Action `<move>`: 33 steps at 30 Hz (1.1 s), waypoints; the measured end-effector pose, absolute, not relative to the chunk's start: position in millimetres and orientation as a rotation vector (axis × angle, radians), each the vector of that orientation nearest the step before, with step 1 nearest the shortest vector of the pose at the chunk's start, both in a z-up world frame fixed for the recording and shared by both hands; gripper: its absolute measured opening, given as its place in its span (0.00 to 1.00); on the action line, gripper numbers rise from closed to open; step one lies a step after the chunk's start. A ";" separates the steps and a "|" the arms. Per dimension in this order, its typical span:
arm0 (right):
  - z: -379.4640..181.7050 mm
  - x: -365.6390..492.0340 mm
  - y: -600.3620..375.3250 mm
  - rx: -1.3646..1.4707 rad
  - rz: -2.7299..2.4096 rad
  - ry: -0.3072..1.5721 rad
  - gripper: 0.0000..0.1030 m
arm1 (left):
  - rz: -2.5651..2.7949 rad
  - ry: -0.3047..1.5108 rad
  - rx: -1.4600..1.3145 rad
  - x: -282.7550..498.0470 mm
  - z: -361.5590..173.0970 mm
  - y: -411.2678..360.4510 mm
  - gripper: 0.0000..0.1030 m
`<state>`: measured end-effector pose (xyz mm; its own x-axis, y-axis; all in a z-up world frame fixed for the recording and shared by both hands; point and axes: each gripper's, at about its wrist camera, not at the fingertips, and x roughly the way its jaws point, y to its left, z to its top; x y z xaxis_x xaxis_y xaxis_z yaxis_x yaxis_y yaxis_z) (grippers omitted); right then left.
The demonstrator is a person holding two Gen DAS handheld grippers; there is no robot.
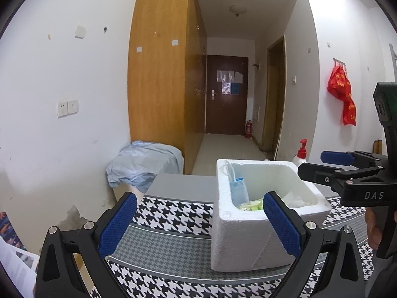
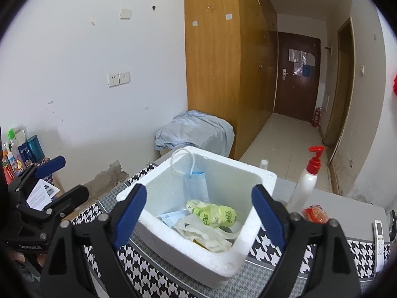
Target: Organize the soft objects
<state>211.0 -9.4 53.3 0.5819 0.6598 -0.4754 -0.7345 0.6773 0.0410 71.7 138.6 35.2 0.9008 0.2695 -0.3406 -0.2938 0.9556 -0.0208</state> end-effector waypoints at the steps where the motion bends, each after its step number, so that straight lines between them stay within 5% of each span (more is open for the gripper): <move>1: 54.7 209.1 -11.8 -0.164 0.819 0.480 0.88 | 0.289 0.341 -0.069 71.1 36.5 136.5 0.99; 17: 75.2 180.2 -62.8 -0.126 0.769 0.391 0.99 | 0.242 0.289 -0.037 54.4 59.8 98.3 0.99; 33: 80.0 150.8 -115.0 -0.061 0.714 0.337 0.99 | 0.194 0.255 -0.028 37.8 73.1 60.9 0.99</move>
